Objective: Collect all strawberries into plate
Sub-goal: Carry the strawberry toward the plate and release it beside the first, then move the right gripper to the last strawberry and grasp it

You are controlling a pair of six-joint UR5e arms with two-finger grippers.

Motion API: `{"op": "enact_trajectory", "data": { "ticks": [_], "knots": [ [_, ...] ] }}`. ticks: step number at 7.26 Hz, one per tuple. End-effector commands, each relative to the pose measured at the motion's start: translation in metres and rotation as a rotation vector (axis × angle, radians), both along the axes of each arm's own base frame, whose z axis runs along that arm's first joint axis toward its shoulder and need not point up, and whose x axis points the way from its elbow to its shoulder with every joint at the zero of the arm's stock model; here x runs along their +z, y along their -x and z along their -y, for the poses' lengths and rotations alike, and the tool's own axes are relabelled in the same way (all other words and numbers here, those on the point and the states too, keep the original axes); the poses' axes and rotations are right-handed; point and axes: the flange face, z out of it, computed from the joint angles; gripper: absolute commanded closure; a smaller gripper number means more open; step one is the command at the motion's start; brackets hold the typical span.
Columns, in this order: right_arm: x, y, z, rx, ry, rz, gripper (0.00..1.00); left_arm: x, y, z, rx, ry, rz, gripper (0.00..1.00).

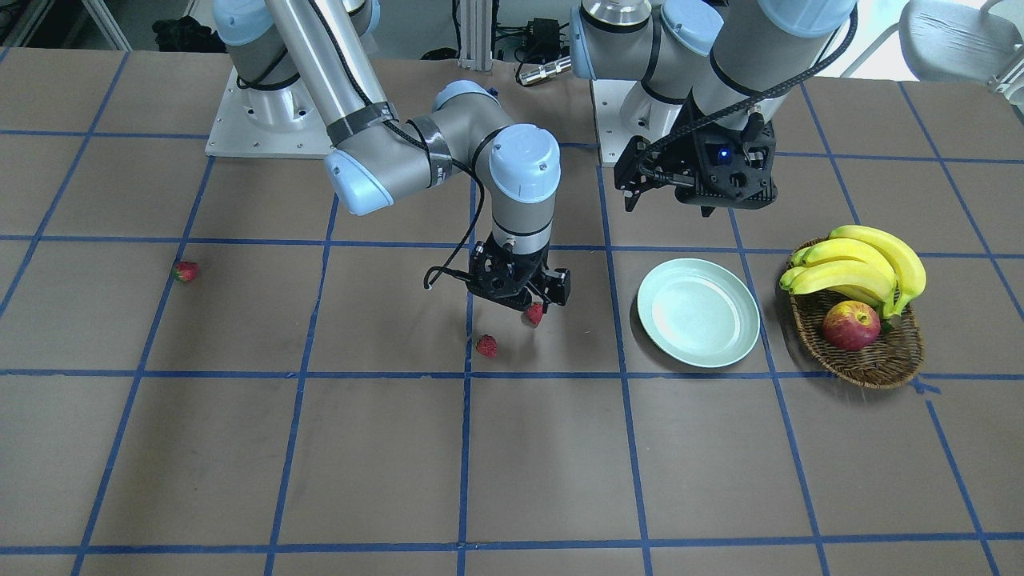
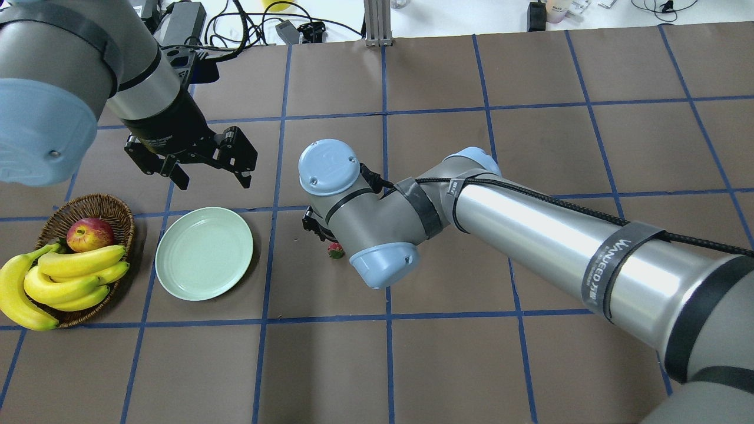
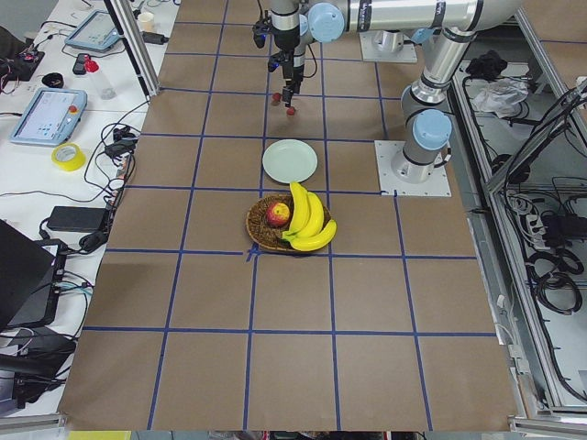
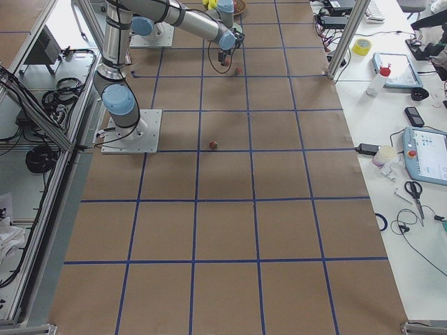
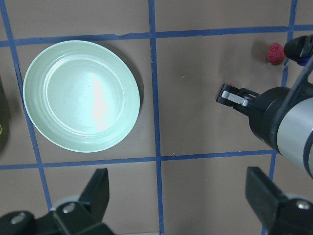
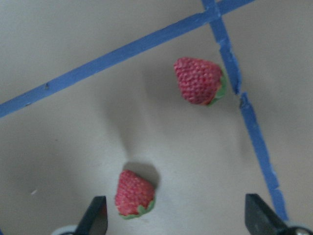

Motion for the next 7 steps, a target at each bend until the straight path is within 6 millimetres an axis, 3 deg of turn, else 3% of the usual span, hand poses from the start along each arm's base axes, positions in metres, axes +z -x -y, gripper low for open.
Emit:
{"op": "enact_trajectory", "data": {
  "ticks": [1,2,3,5,7],
  "knots": [
    [0.036,0.082,0.02,0.124,-0.021,-0.034,0.0,-0.003,0.003,0.002,0.01,-0.004,-0.026,0.0],
    [0.049,0.133,0.03,0.175,-0.011,-0.028,0.0,0.0,0.006,0.001,0.002,0.002,-0.055,0.0],
    [0.048,0.173,0.024,0.271,-0.022,-0.045,0.0,0.0,0.006,0.0,0.0,0.004,-0.053,0.0],
    [0.038,0.245,0.002,0.41,-0.036,-0.134,0.0,-0.002,0.007,0.001,0.008,0.0,-0.056,0.0],
    [0.021,0.328,0.003,0.474,-0.053,-0.127,0.01,-0.001,0.007,0.002,0.006,0.003,-0.054,0.0]
  ]
}}
